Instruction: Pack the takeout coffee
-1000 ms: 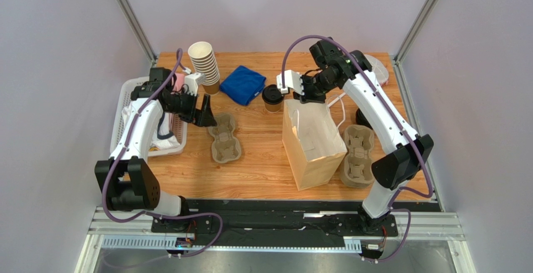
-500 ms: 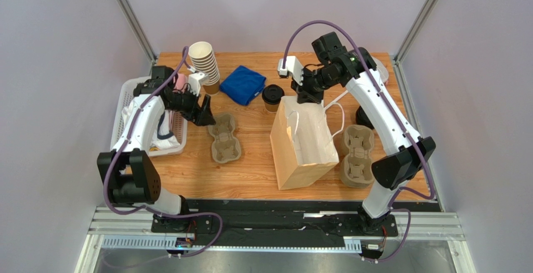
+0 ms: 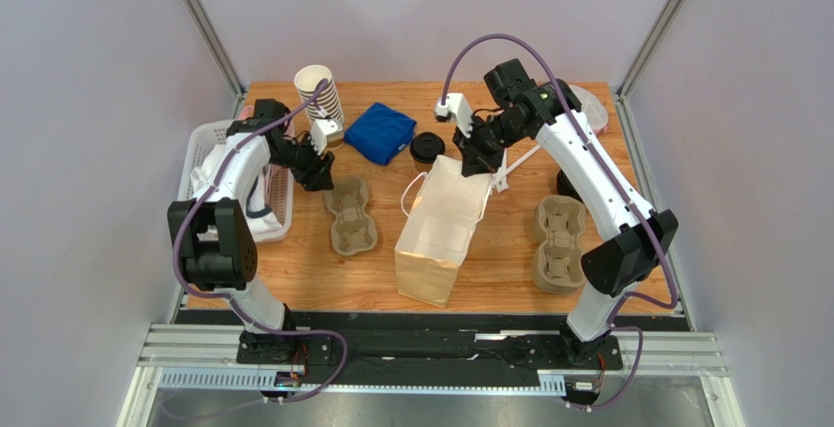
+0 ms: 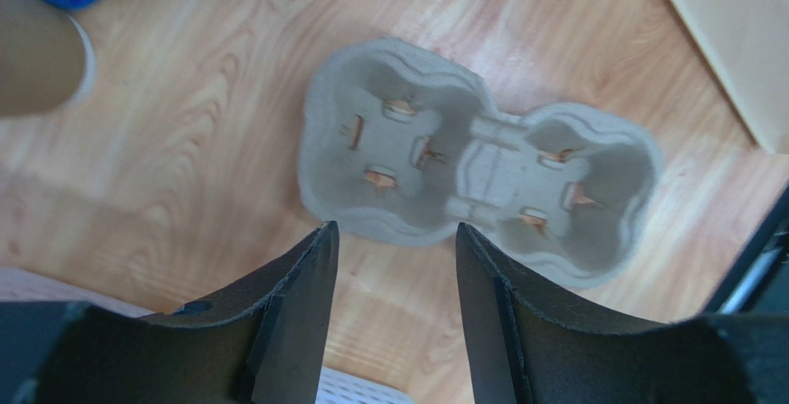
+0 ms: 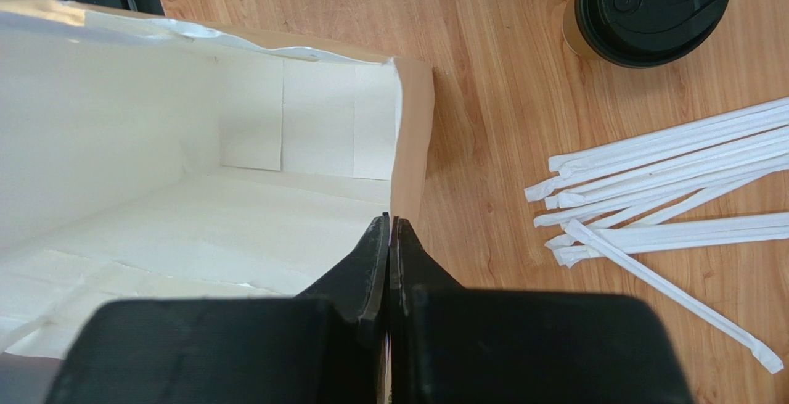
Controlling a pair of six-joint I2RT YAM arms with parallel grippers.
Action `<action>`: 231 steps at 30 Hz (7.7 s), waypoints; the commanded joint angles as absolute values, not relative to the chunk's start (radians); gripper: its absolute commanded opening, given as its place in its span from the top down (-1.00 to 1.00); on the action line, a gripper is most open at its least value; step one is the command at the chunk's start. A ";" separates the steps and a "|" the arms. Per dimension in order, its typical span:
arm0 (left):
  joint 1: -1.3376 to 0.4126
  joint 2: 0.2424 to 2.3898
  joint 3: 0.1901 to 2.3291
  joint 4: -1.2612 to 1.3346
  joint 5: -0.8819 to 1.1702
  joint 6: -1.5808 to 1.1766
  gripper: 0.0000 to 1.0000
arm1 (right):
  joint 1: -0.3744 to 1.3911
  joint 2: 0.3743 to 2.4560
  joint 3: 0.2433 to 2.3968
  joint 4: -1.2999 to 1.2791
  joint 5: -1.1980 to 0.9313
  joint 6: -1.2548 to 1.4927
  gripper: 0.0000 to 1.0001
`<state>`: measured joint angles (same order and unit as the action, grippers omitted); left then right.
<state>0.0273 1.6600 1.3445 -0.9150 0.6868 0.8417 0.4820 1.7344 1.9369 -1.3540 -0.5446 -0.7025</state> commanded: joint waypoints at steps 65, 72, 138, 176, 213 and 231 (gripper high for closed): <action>-0.057 1.625 1.599 -1.054 0.637 0.905 1.00 | 0.443 1.684 2.052 -1.666 -0.551 -0.699 1.00; -0.058 1.428 1.811 -1.132 0.690 0.789 1.00 | 0.449 1.640 2.019 -1.666 -0.571 -0.706 1.00; -1.066 1.301 1.971 -0.802 -0.106 0.936 1.00 | 0.552 1.657 2.065 -1.589 -0.454 -0.531 1.00; -1.190 1.146 1.347 -0.626 -0.256 0.850 1.00 | 0.718 1.597 2.049 -1.623 -0.449 -0.561 1.00; -1.207 1.152 1.083 -0.500 -0.316 0.779 1.00 | 0.718 1.594 2.048 -1.635 -0.592 -0.592 1.00; -1.209 1.203 1.038 -0.554 -0.298 0.743 1.00 | 0.718 1.582 2.020 -1.640 -0.630 -0.644 1.00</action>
